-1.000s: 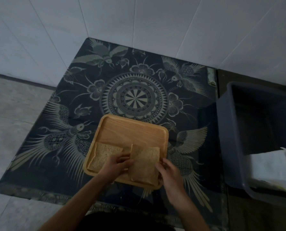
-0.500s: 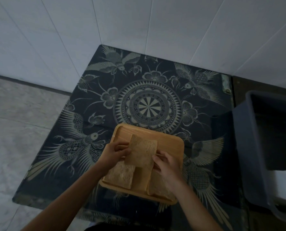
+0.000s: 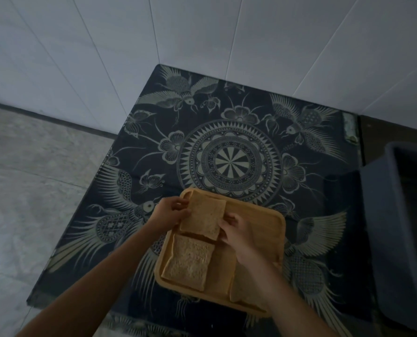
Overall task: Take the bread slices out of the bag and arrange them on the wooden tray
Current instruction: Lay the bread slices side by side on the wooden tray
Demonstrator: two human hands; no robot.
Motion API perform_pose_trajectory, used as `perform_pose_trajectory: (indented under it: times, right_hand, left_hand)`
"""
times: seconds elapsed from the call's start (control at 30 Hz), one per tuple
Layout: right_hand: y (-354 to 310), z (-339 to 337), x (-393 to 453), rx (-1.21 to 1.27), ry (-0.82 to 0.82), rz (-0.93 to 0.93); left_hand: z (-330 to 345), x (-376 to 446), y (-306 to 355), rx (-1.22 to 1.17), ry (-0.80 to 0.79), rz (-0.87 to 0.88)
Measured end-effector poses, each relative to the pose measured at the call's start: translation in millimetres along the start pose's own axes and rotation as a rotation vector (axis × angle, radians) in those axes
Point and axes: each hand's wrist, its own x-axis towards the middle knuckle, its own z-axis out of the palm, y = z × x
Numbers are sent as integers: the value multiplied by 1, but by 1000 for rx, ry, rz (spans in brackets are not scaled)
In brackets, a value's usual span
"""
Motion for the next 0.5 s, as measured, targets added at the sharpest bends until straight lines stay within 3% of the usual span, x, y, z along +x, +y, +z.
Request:
perform_pose_trajectory:
  times: [0.5]
  right_hand:
    - [10,16,7,-351,107,-193]
  left_hand:
    - [0,-1,3,299,84,110]
